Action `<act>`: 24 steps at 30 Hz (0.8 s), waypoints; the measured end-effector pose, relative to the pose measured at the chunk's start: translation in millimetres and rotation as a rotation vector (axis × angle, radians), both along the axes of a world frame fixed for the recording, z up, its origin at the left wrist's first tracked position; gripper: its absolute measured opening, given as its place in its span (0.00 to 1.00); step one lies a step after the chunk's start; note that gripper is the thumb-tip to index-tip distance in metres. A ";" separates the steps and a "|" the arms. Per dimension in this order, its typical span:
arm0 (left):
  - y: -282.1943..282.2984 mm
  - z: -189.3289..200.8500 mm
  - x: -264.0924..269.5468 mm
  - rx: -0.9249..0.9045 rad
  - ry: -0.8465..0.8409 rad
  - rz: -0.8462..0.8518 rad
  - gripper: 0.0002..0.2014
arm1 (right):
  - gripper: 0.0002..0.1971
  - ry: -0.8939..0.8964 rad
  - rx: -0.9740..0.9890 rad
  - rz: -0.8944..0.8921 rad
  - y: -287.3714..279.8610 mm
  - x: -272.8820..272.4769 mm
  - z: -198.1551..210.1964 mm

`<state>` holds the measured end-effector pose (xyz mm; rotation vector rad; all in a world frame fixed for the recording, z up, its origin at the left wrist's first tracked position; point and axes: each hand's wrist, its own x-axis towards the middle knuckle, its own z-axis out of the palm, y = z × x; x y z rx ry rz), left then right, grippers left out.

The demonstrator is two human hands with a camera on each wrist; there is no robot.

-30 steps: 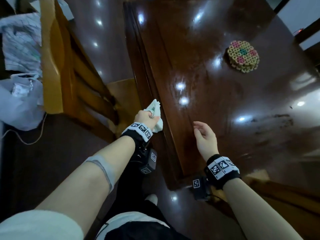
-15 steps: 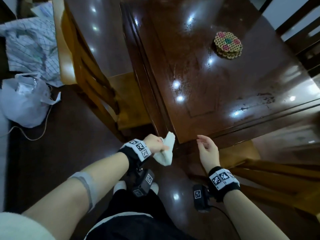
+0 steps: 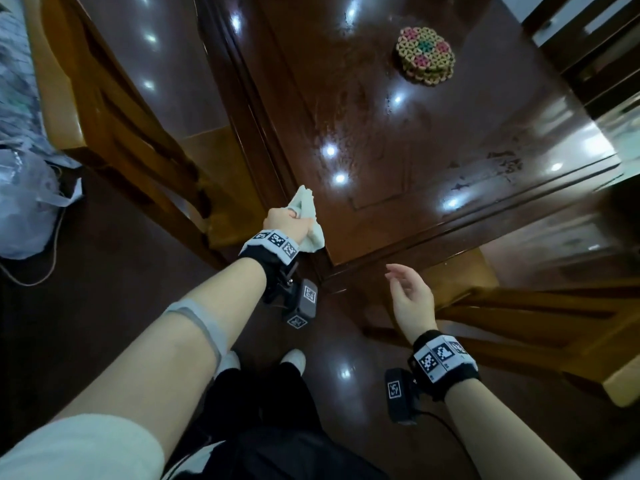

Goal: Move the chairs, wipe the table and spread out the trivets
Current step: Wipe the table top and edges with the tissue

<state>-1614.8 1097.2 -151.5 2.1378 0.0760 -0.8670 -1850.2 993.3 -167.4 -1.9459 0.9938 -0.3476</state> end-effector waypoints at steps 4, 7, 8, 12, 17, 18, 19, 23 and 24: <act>8.9 2.2 -30.4 0.007 0.052 -0.085 0.19 | 0.15 0.041 -0.036 0.080 9.4 -12.5 -0.7; 22.0 -0.3 -60.3 0.018 0.081 -0.241 0.13 | 0.15 0.068 -0.100 0.118 24.9 -16.9 1.6; 24.9 1.1 -68.4 0.015 0.081 -0.294 0.12 | 0.16 0.076 -0.103 0.125 31.6 -18.5 2.6; 35.6 15.0 -105.7 0.064 0.117 -0.748 0.13 | 0.16 0.106 -0.037 0.106 59.7 -29.4 4.5; 72.3 17.5 -116.9 0.025 0.062 -0.775 0.16 | 0.16 0.076 -0.038 -0.016 97.6 -41.5 19.3; 83.6 17.3 -110.4 0.005 0.054 -0.742 0.15 | 0.16 0.070 -0.030 -0.030 108.2 -42.2 22.3; 96.5 17.4 -103.8 -0.020 0.054 -0.706 0.16 | 0.16 0.064 -0.014 -0.038 119.4 -41.5 24.5; 157.2 26.3 -76.5 -0.098 0.059 -0.581 0.13 | 0.14 0.023 0.051 -0.043 169.8 -20.2 30.2; 173.3 29.3 -69.3 -0.117 0.058 -0.544 0.14 | 0.14 0.005 0.088 -0.049 183.5 -11.0 31.6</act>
